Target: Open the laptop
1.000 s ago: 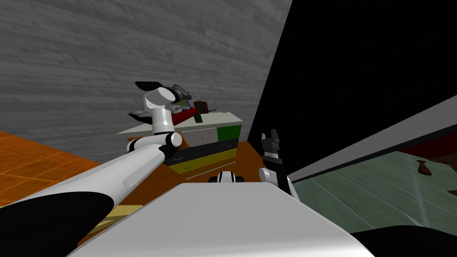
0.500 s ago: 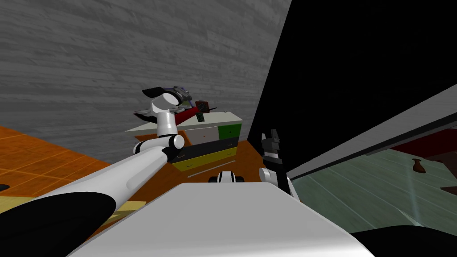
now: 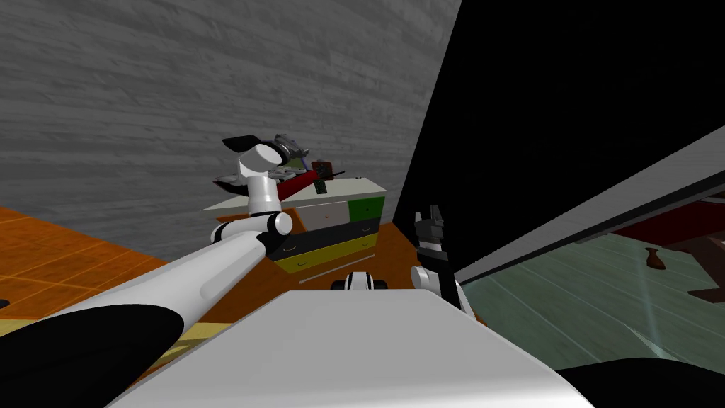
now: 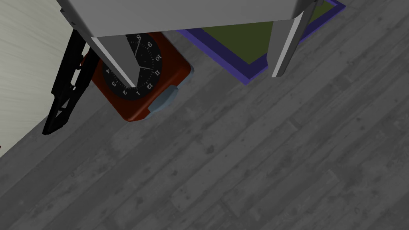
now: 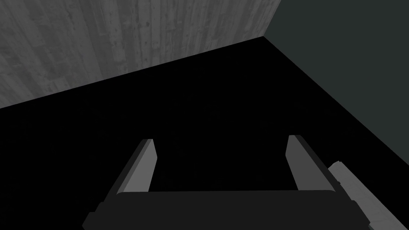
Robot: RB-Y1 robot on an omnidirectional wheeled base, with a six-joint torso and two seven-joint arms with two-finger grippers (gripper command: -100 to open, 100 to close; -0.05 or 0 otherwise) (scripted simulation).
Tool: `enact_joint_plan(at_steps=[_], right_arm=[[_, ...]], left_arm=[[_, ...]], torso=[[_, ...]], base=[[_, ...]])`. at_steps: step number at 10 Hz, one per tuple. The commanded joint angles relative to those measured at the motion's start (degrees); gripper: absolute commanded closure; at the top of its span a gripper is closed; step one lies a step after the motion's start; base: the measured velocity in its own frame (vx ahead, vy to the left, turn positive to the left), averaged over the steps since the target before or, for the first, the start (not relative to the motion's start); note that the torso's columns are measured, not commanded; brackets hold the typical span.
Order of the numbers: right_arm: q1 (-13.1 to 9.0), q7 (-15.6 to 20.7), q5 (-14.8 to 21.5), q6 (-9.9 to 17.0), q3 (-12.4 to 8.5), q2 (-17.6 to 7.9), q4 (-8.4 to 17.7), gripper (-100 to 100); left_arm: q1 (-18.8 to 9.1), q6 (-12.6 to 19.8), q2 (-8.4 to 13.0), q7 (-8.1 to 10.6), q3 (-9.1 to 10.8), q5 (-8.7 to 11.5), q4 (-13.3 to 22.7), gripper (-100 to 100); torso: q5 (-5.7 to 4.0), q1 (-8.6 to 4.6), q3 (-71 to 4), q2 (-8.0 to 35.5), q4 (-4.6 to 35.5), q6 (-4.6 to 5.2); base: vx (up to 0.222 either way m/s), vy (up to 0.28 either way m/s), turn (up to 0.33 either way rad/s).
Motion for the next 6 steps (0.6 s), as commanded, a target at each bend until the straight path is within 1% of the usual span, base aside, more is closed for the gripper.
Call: enact_joint_plan(at_steps=[1,4,6], right_arm=[[0.0,0.0,0.0,0.0,0.0,0.0,0.0,0],[0.0,0.0,0.0,0.0,0.0,0.0,0.0,0],[0.0,0.0,0.0,0.0,0.0,0.0,0.0,0]], left_arm=[[-1.5,3.0,0.5,1.21,-0.2,0.6,0.1,-100],[-3.0,6.3,1.0,2.43,-0.45,1.5,0.3,-100],[-3.9,8.2,1.4,3.14,-0.59,2.0,0.4,-100]], torso=[[-0.03,-0.05,0.1,0.1,0.0,0.0],[-0.1,-0.25,0.1,0.1,0.1,0.02],[-0.04,-0.09,0.1,0.2,0.1,0.0]], base=[[0.036,0.11,-0.031],[0.035,0.081,-0.03],[0.022,0.09,-0.027]])
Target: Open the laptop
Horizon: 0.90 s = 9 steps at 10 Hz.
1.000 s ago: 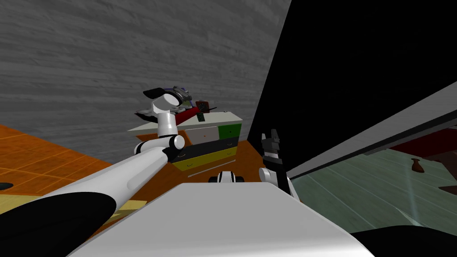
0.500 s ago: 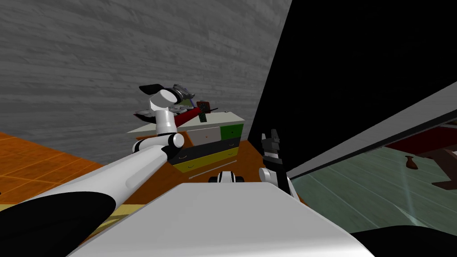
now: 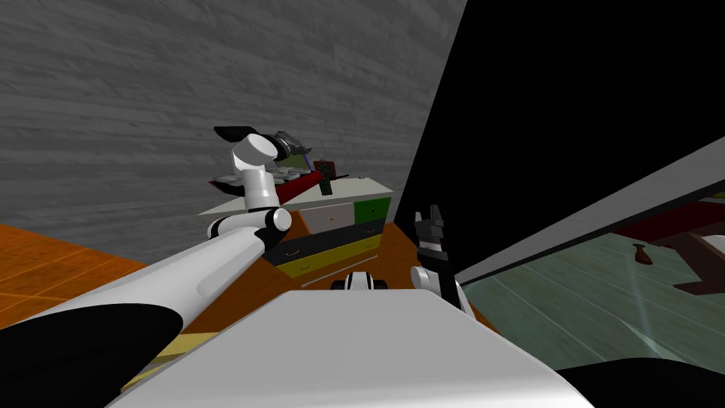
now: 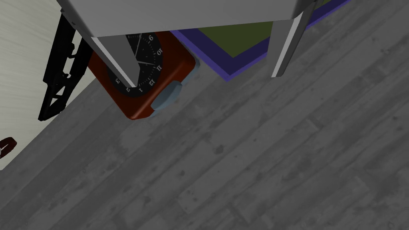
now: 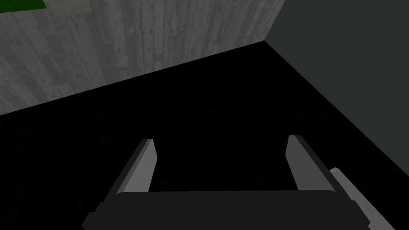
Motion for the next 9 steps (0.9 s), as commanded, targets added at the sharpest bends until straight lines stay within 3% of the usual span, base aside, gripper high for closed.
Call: enact_joint_plan(at_steps=[1,9], right_arm=[[0.0,0.0,0.0,0.0,0.0,0.0,0.0,0],[0.0,0.0,0.0,0.0,0.0,0.0,0.0,0]], left_arm=[[-1.2,2.7,0.5,1.0,-0.15,0.7,0.0,-100],[-5.0,10.7,1.9,3.98,-0.77,2.8,0.5,-100]], torso=[[0.0,-0.03,0.0,0.0,0.0,0.0],[0.02,0.02,-0.1,-0.1,-0.1,0.02]], base=[[0.025,0.07,-0.023],[0.025,0.084,-0.029]])
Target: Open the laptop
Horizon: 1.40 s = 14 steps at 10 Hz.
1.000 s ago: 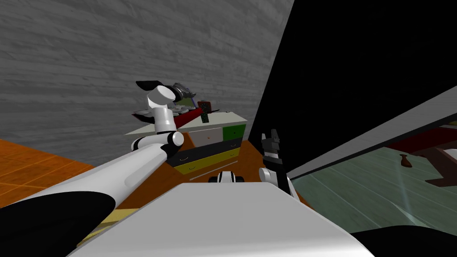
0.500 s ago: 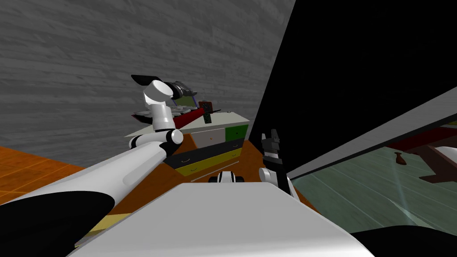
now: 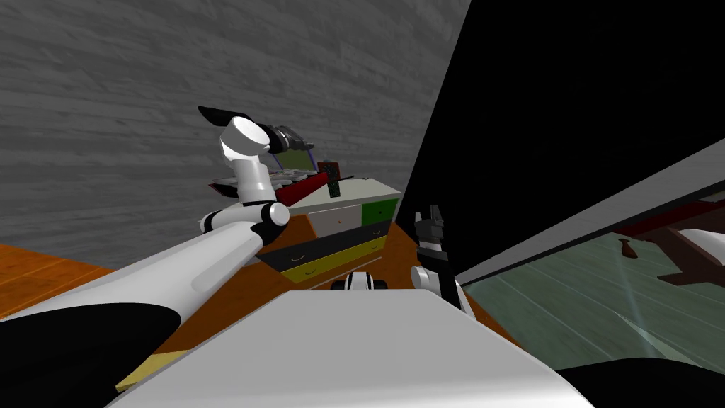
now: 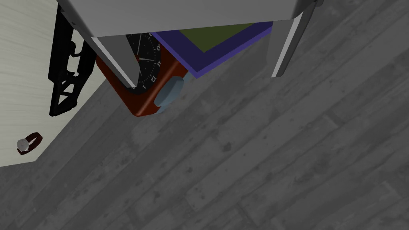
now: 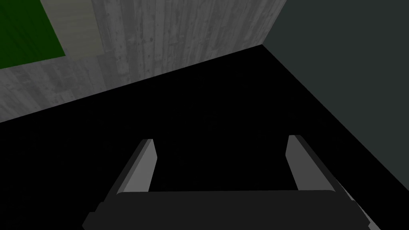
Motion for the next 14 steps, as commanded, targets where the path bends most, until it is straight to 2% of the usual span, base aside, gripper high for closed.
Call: enact_joint_plan(at_steps=[1,5,6,7,9,10,11,14], right_arm=[[0.0,0.0,0.0,0.0,0.0,0.0,0.0,0],[0.0,0.0,0.0,0.0,0.0,0.0,0.0,0],[0.0,0.0,0.0,0.0,0.0,0.0,0.0,0],[0.0,0.0,0.0,0.0,0.0,0.0,0.0,0],[0.0,0.0,0.0,0.0,0.0,0.0,0.0,0],[0.0,0.0,0.0,0.0,0.0,0.0,0.0,0],[0.0,0.0,0.0,0.0,0.0,0.0,0.0,0],[0.0,0.0,0.0,0.0,0.0,0.0,0.0,0]], left_arm=[[-0.5,1.0,0.1,0.39,-0.11,0.2,0.0,-100],[-2.0,0.0,2.5,2.21,-0.02,-4.2,2.3,-100],[-1.8,0.1,2.1,1.95,-0.09,-3.7,2.0,-100],[-1.5,0.3,1.8,1.69,-0.05,-2.9,1.6,100],[-0.8,0.9,0.6,0.83,-0.11,-0.7,0.5,100],[-1.2,0.5,1.0,1.03,-0.1,-1.4,1.2,100],[-1.7,2.2,1.8,1.18,-0.55,-1.6,1.6,-100],[-2.6,4.9,3.0,1.52,-1.39,-2.4,2.6,-100]], torso=[[0.0,0.01,0.0,0.0,0.0,0.0],[-0.07,-0.07,-0.2,-0.3,-0.1,0.15],[-0.02,0.0,-0.3,-0.4,-0.1,0.09],[0.05,0.02,-0.2,-0.3,-0.1,0.0],[-0.05,-0.14,0.0,0.0,0.0,-0.01],[-0.06,-0.15,0.1,0.1,0.1,-0.04],[-0.05,-0.07,0.1,0.2,0.1,0.05],[-0.01,-0.01,0.0,0.0,0.0,-0.01]], base=[[0.013,0.042,-0.007],[-0.015,0.051,-0.227],[-0.011,0.027,-0.035],[0.01,-0.022,0.189],[0.025,-0.052,0.27],[0.009,-0.035,0.079],[0.026,-0.015,-0.024],[0.051,-0.008,0.002]])
